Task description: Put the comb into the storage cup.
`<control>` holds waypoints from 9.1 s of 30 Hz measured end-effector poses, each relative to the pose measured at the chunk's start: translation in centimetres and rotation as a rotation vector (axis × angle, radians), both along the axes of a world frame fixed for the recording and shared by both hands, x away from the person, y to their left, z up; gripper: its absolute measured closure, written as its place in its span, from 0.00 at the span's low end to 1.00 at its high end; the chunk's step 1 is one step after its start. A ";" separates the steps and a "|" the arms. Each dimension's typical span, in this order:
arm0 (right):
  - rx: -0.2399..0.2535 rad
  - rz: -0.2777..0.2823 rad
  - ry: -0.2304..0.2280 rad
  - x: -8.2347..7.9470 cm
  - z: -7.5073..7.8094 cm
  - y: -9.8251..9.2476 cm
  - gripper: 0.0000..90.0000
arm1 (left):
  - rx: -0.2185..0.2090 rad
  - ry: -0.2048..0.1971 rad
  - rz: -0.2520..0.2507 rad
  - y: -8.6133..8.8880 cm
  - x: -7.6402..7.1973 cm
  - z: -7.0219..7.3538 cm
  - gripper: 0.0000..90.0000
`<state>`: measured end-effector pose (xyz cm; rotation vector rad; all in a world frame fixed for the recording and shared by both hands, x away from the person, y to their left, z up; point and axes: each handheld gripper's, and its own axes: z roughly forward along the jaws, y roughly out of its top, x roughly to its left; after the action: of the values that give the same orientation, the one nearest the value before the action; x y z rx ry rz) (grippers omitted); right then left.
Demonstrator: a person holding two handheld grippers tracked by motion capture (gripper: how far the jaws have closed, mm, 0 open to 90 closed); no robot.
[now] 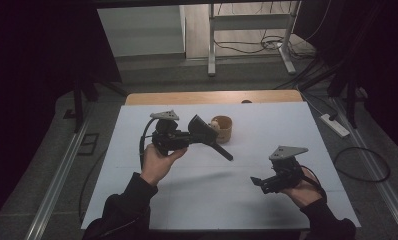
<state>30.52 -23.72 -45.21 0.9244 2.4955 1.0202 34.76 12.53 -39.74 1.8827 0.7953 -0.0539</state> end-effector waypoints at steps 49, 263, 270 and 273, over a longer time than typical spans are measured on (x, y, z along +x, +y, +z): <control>0.000 -0.249 0.072 -3.4 -1.0 -7.0 0.00 | -0.011 -0.032 0.099 3.8 2.4 4.4 0.92; -0.011 -0.270 0.115 -5.8 -0.7 -8.3 0.01 | 0.057 0.065 0.314 -0.7 12.1 -3.6 0.57; -0.012 -0.269 0.115 -5.8 -0.7 -8.3 0.01 | 0.097 0.010 0.339 -0.6 11.8 -3.0 0.43; -0.011 -0.269 0.114 -5.8 -0.7 -8.3 0.01 | 0.127 -0.019 0.350 -0.5 11.6 -2.7 0.36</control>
<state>24.68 -32.00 -45.91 1.3054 2.3762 0.8875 46.39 11.99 -42.40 1.8315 1.1261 0.2377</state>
